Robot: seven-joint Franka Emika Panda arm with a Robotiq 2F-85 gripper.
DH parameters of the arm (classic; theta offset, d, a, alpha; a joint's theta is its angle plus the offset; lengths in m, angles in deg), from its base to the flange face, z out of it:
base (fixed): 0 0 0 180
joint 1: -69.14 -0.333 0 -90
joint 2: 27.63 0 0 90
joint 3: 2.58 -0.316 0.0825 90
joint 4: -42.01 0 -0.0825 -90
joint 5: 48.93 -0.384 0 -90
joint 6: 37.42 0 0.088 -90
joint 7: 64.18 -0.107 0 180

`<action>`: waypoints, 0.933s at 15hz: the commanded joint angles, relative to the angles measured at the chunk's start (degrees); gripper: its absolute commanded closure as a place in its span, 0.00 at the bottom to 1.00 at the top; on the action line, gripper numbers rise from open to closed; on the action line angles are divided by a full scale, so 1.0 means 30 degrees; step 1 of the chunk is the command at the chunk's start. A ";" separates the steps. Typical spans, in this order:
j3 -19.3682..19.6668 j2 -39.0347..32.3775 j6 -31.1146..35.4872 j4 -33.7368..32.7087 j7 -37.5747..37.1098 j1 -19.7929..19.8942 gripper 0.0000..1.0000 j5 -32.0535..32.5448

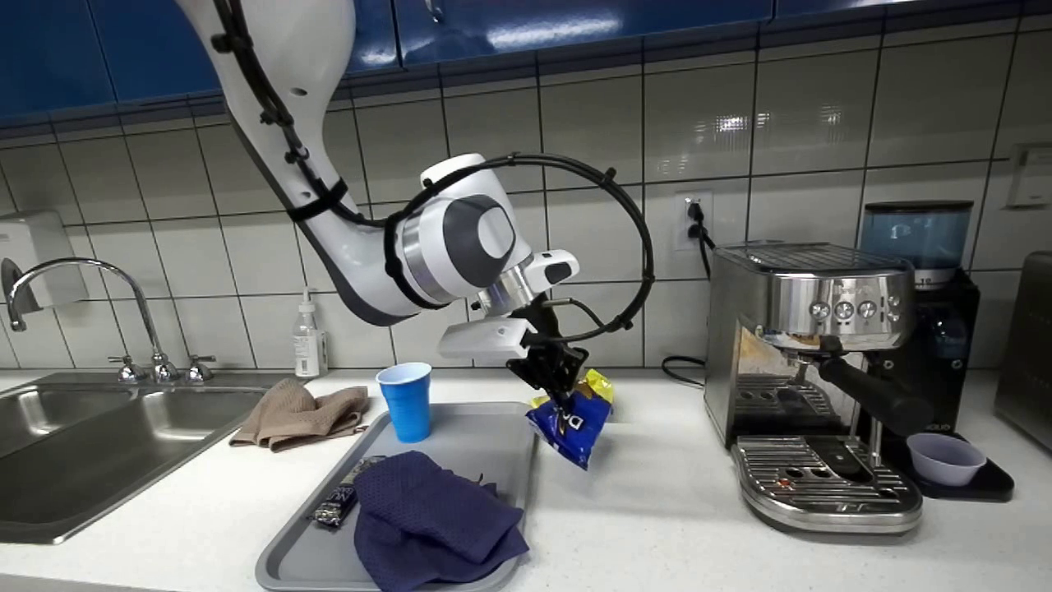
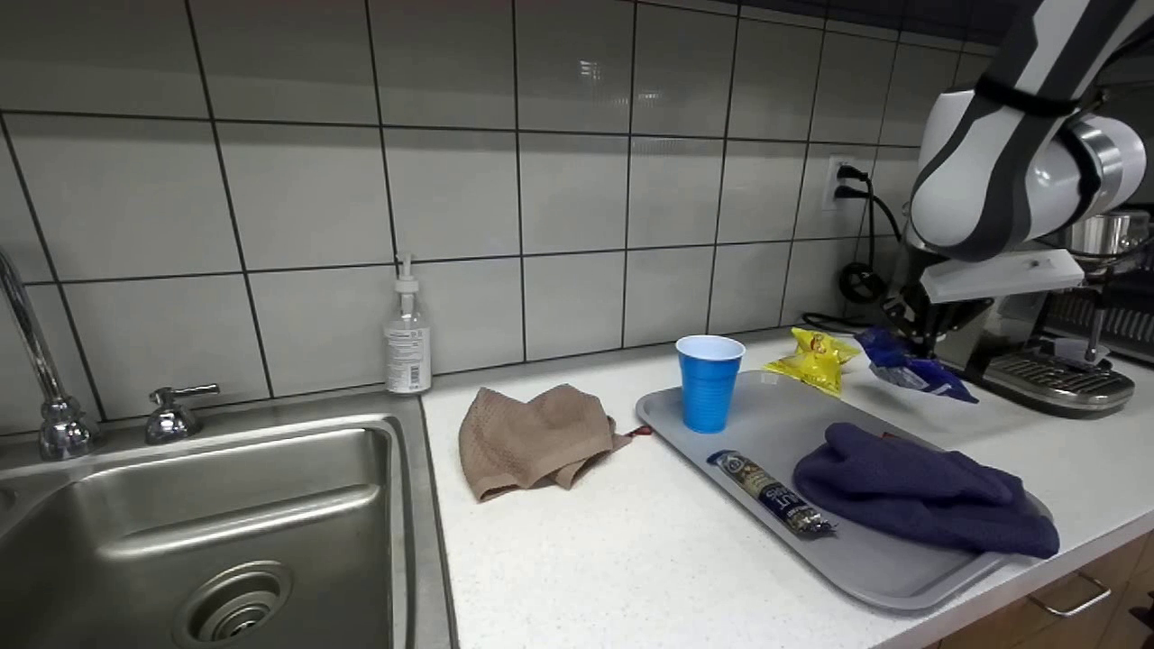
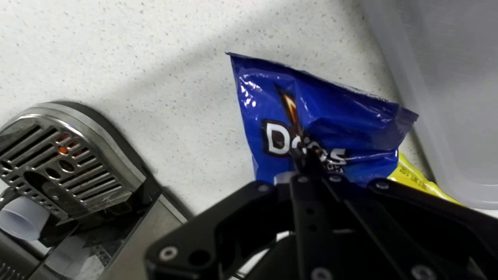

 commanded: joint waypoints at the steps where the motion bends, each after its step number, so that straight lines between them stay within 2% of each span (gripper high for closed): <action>1: -0.0848 0.2060 0.0034 0.1384 0.0527 0.0311 1.00 0.0485; 7: -0.3232 0.3179 -0.0508 0.2223 0.1180 0.1140 1.00 -0.0126; 14: -0.4465 0.2435 -0.0186 0.1939 0.0623 0.1004 1.00 0.0026</action>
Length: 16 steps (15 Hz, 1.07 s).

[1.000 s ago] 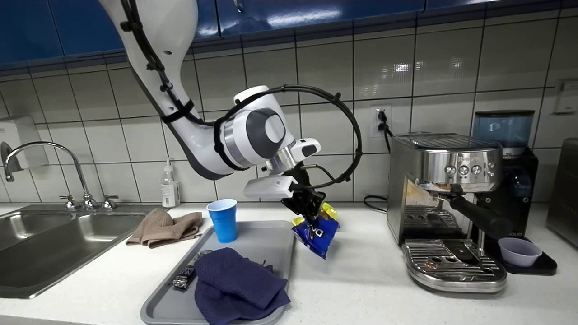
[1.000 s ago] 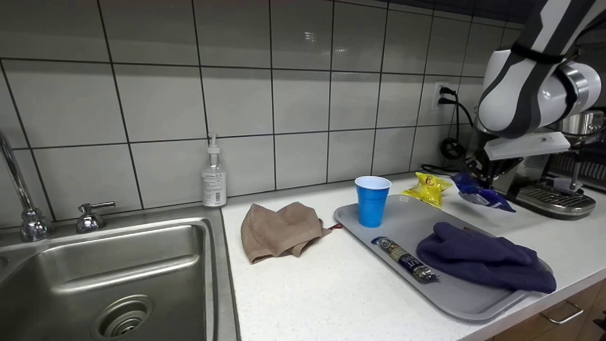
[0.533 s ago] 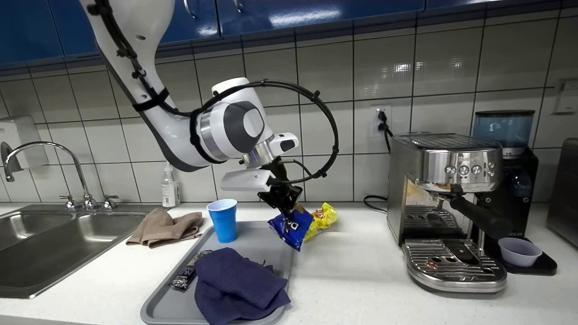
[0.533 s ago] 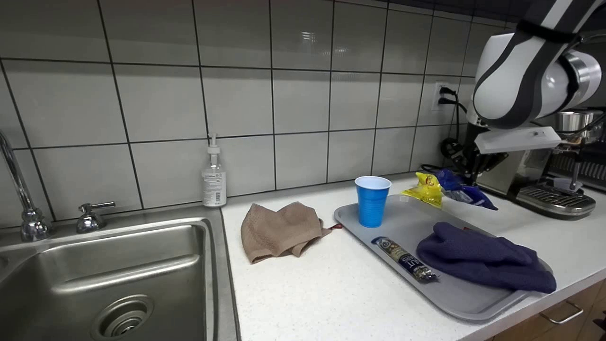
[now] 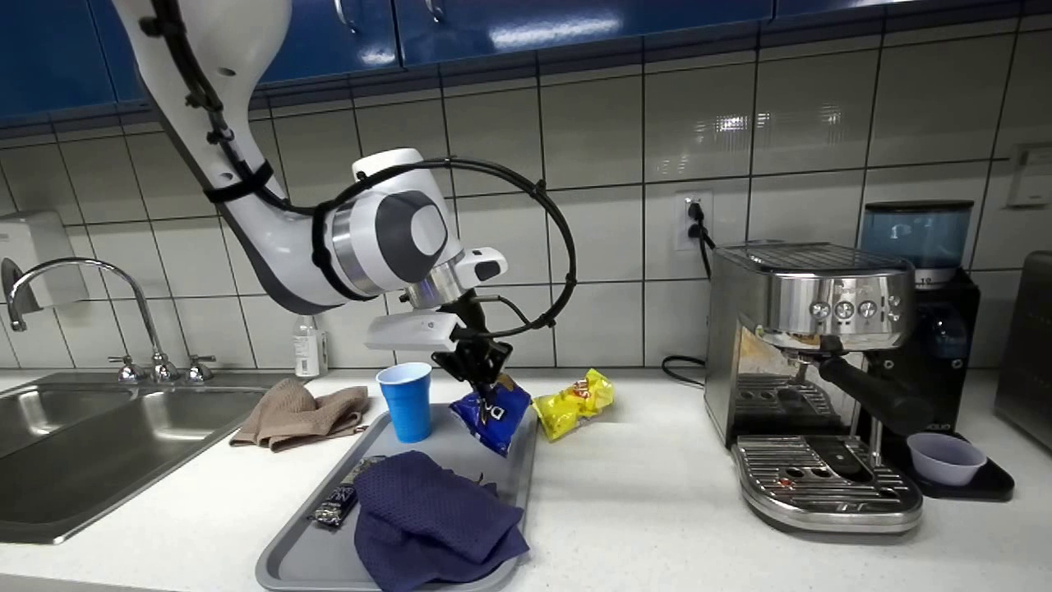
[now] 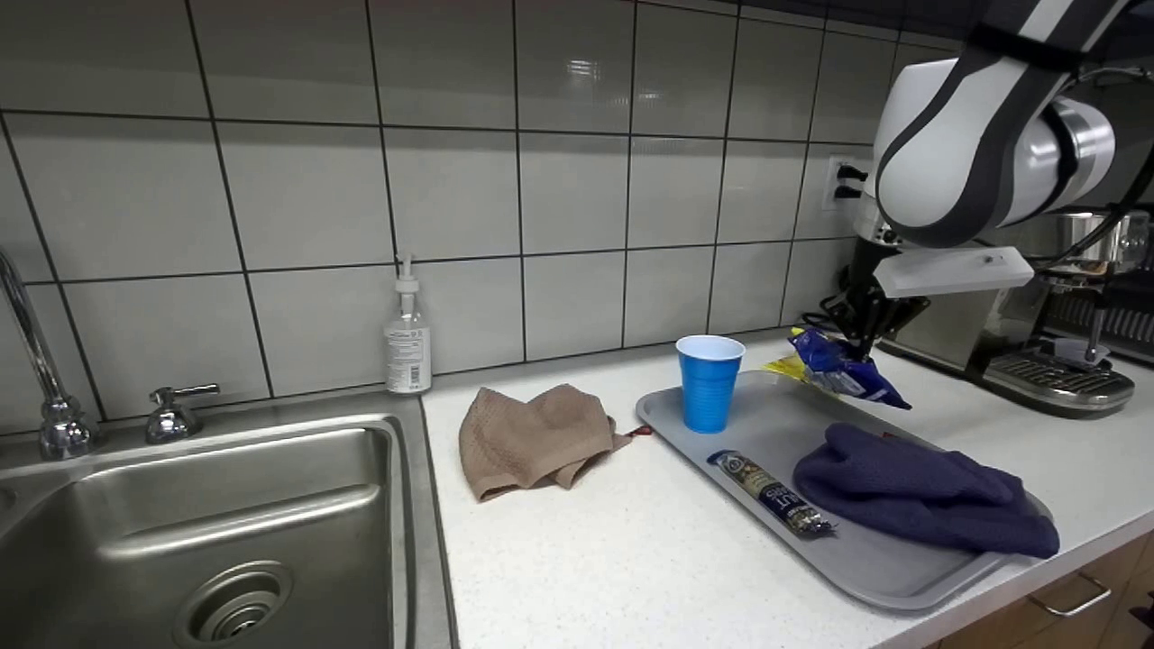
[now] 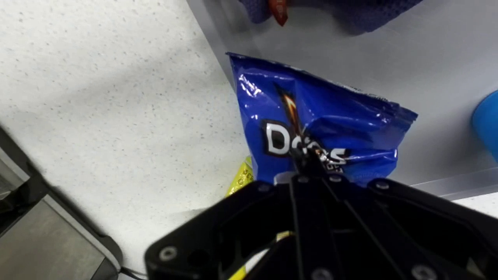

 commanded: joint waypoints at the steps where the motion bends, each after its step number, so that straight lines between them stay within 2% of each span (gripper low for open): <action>1: -0.0890 -0.0039 -0.0237 -0.0198 0.0181 0.0427 1.00 -0.0062; 5: -0.1025 -0.0693 -0.0034 -0.0554 -0.0218 0.0128 1.00 0.0206; 16: -0.1449 -0.2568 -0.0070 -0.1963 -0.0081 -0.0069 1.00 -0.0894</action>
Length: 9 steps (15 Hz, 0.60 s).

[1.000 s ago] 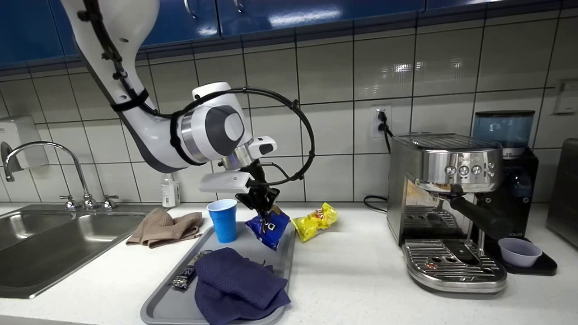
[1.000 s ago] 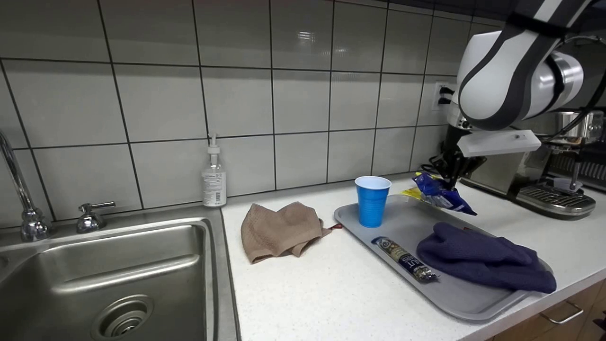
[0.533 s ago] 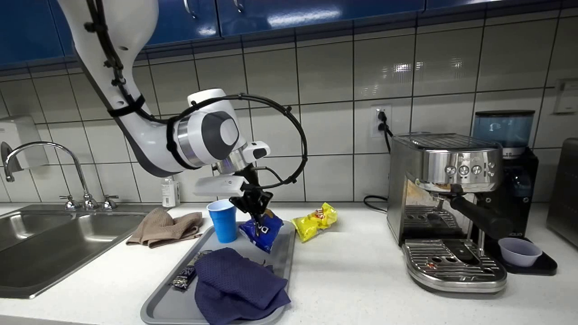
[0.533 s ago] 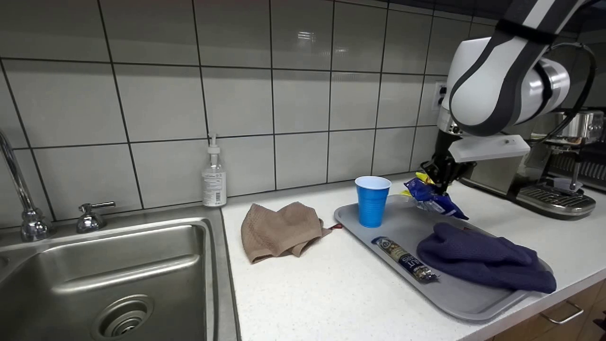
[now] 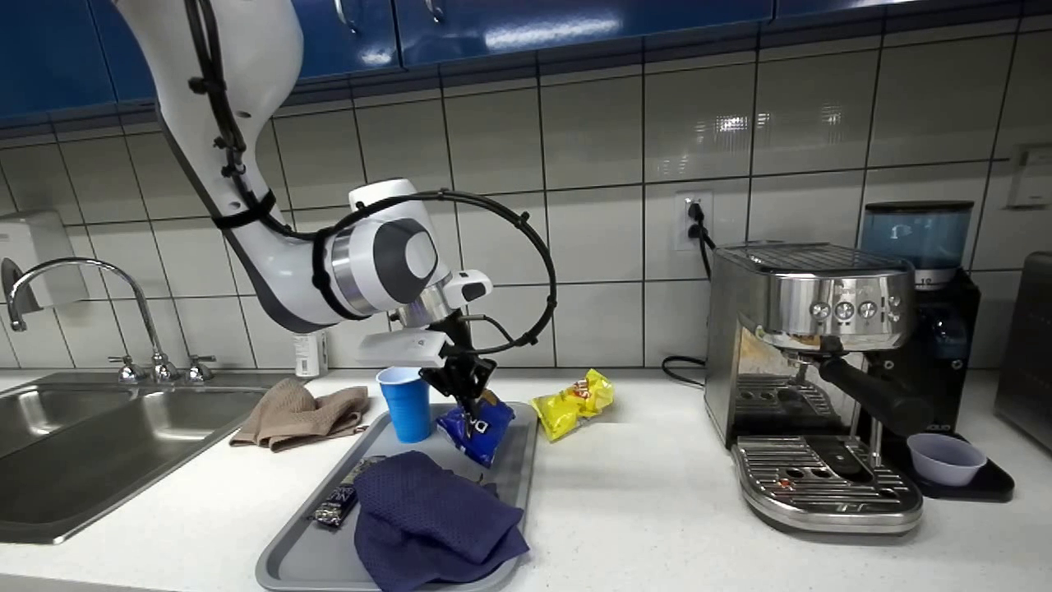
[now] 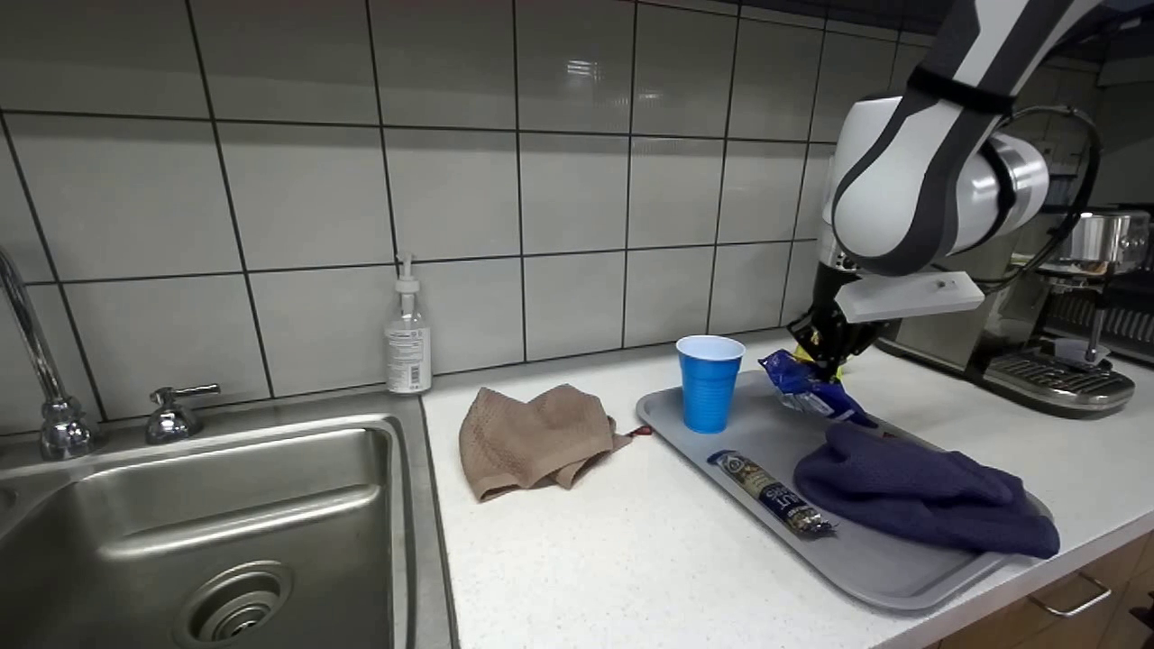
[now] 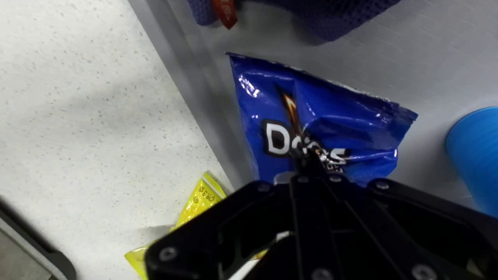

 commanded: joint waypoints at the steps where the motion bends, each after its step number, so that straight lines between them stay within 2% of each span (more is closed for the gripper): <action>1: -0.0119 -0.0705 -0.0041 -0.0842 -0.0088 -0.0080 1.00 -0.0299; 2: -0.0097 -0.0801 -0.0044 -0.0933 -0.0050 -0.0099 1.00 -0.0302; 3: -0.0001 -0.0867 -0.0061 -0.1003 -0.0056 -0.0146 0.74 -0.0248; 5: -0.0125 -0.0775 -0.0113 -0.1010 0.0194 0.0082 0.66 -0.0433; 9: -0.0901 0.0190 -0.0273 -0.0382 0.1404 0.1273 0.37 -0.1661</action>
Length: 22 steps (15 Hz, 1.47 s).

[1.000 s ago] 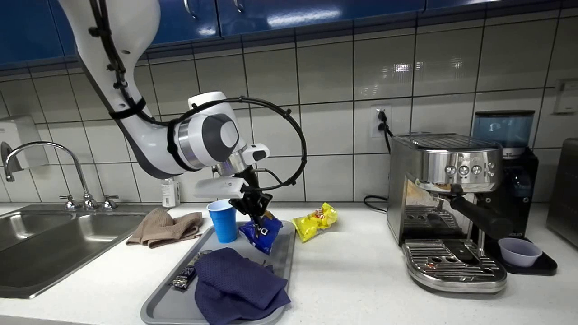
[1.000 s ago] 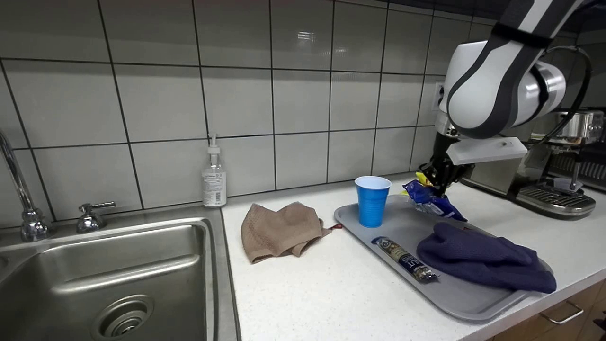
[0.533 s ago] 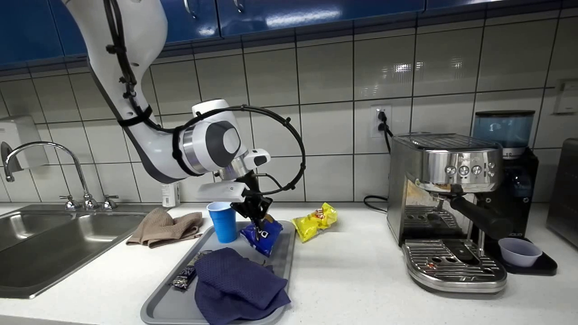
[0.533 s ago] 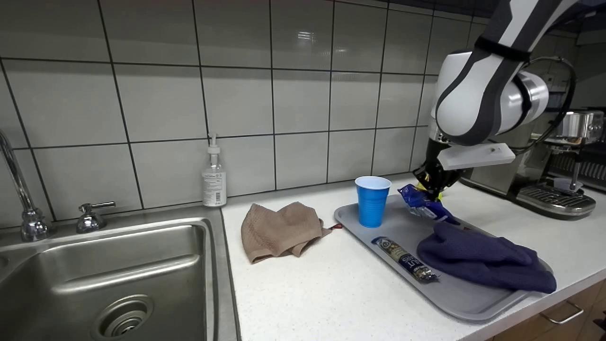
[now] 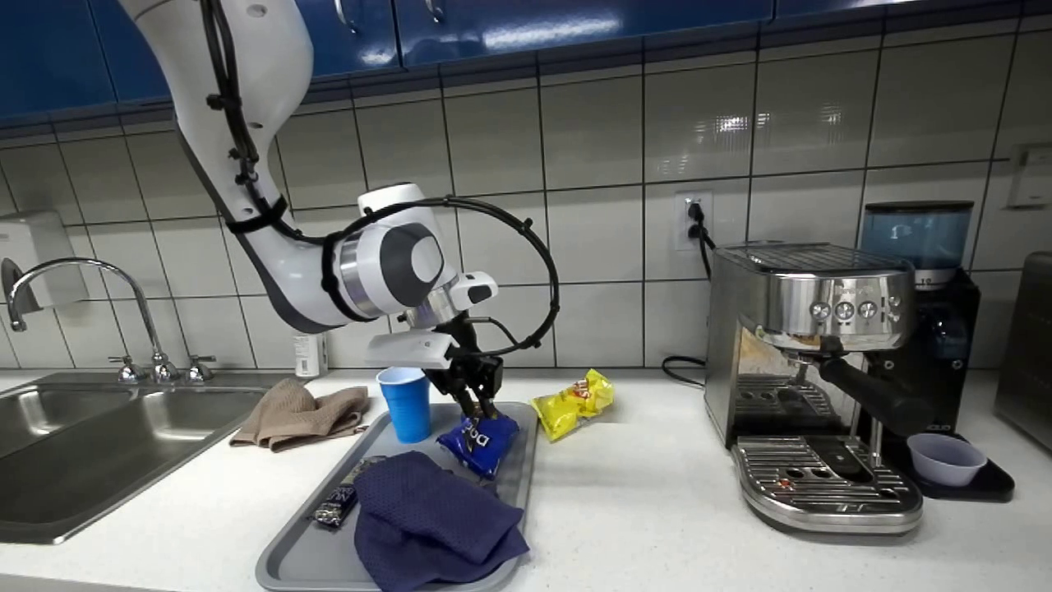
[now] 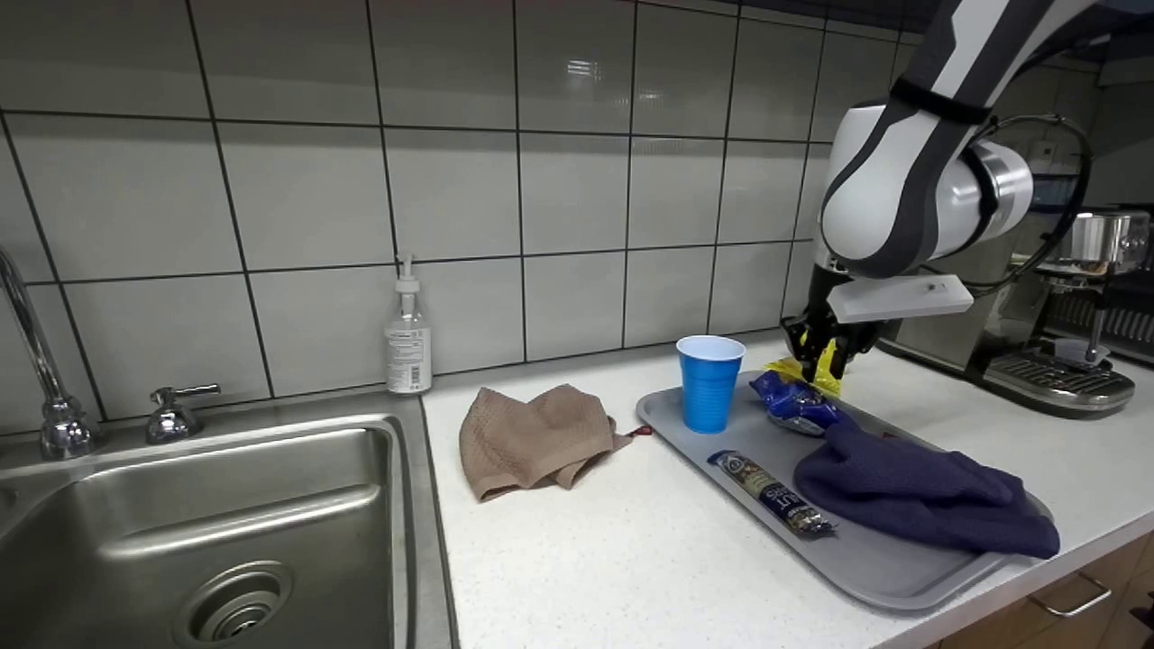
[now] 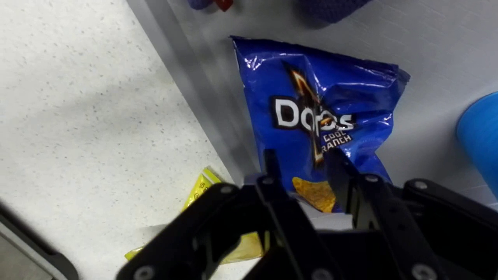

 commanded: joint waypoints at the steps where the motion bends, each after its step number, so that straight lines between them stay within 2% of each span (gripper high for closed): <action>1: -0.0974 0.1080 -0.0301 0.0502 0.1590 0.1447 0.28 -0.1171; 5: -0.1905 0.2179 -0.0349 0.1414 0.3492 0.2913 0.01 -0.2273; 9: -0.3012 0.3642 -0.0748 0.2696 0.5788 0.4322 0.00 -0.3420; 13: -0.3614 0.5133 -0.0682 0.4398 0.8500 0.5179 0.00 -0.4180; 17: -0.3748 0.6586 -0.0764 0.5854 1.0758 0.5362 0.00 -0.5167; 22: -0.3251 0.8472 -0.0950 0.7405 1.3906 0.4842 0.00 -0.7111</action>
